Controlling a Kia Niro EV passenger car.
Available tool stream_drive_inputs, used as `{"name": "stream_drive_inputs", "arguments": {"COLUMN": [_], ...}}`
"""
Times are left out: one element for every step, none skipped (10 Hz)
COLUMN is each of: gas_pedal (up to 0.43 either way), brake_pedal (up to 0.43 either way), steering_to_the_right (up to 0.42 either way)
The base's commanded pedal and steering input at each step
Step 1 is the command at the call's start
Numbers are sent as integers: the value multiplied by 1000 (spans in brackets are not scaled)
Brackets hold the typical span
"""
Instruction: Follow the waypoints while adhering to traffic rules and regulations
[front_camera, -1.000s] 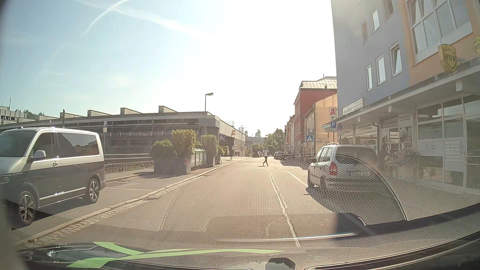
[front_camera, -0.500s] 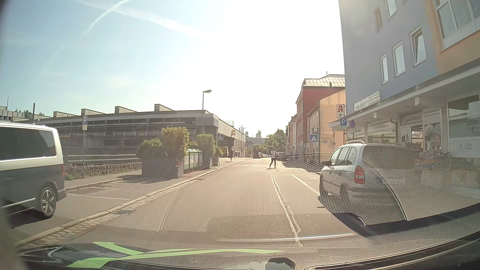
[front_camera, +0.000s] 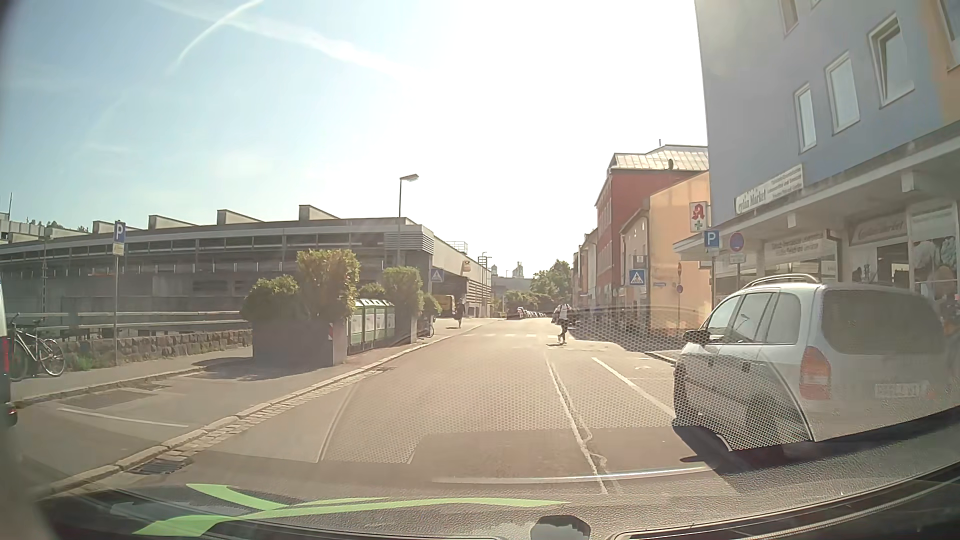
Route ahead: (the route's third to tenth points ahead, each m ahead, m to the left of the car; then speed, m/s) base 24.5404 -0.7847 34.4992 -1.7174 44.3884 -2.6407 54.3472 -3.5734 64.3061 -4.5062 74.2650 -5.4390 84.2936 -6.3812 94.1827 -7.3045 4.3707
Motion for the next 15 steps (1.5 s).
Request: {"name": "stream_drive_inputs", "arguments": {"gas_pedal": [0,0,0,0,0,0,0,0,0,0,0,0,0,0,0], "brake_pedal": [0,0,0,0,0,0,0,12,24,55,67,79,91,98,91], "steering_to_the_right": [0,3,3,3,5,8,11,12,12,12,12,12,13,13,13]}}
